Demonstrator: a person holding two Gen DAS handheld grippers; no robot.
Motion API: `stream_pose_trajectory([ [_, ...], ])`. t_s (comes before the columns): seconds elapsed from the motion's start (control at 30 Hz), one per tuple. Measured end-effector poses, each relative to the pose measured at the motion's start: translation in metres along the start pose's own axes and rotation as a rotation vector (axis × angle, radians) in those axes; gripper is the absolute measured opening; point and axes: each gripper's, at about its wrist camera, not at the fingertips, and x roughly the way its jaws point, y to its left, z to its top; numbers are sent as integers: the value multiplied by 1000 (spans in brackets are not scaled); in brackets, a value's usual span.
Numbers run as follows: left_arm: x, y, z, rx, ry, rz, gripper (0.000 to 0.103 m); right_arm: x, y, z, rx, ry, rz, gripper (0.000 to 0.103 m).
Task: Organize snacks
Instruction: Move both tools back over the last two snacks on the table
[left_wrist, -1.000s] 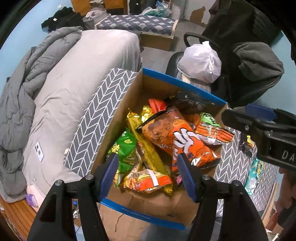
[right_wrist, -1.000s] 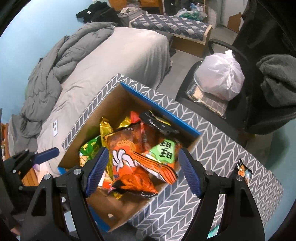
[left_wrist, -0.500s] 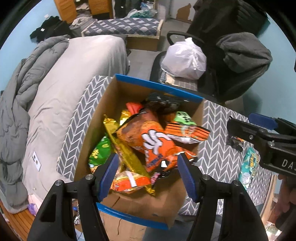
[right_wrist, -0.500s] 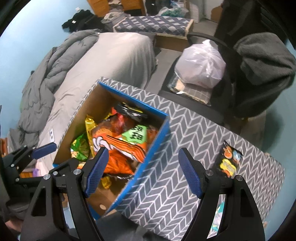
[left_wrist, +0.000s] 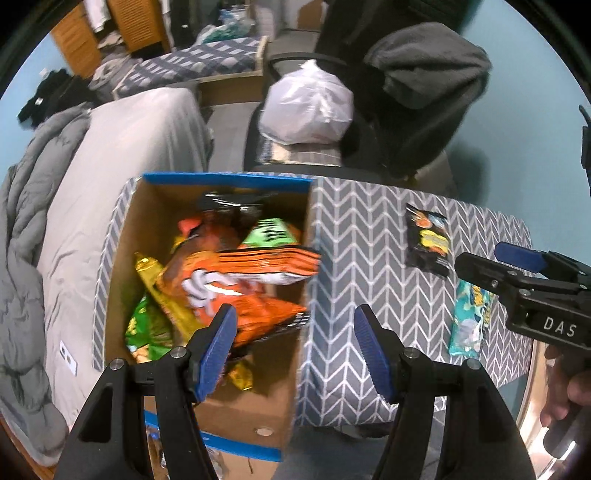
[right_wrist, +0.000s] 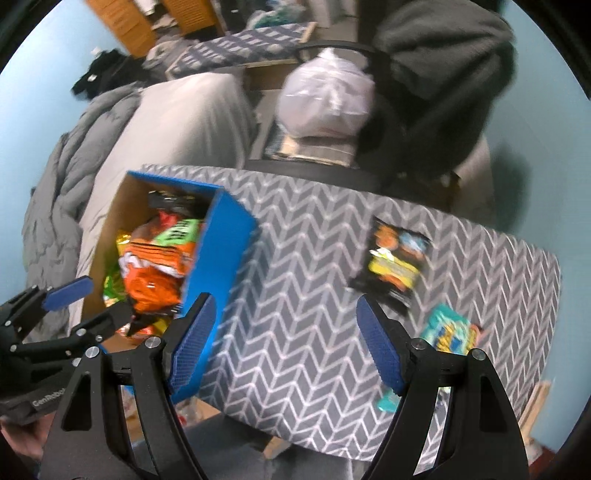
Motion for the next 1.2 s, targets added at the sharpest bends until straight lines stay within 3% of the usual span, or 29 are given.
stream_pose_trajectory([
  [0.33,20,-53,5,144,45,-23,73,1,-88,-32,180,35,-80,80],
  [0.53,33,-72,7,176,77,-44,75,6,-137,-53,287,60,-121,80],
  [0.67,46,-82,10,182,105,-60,76,18,-163,-66,345,101,-103,80],
  [0.73,54,-90,12,192,113,-54,81,23,-170,-71,353,117,-107,80],
  [1.2,112,-120,20,204,194,-34,81,78,-209,-95,425,190,-123,80],
])
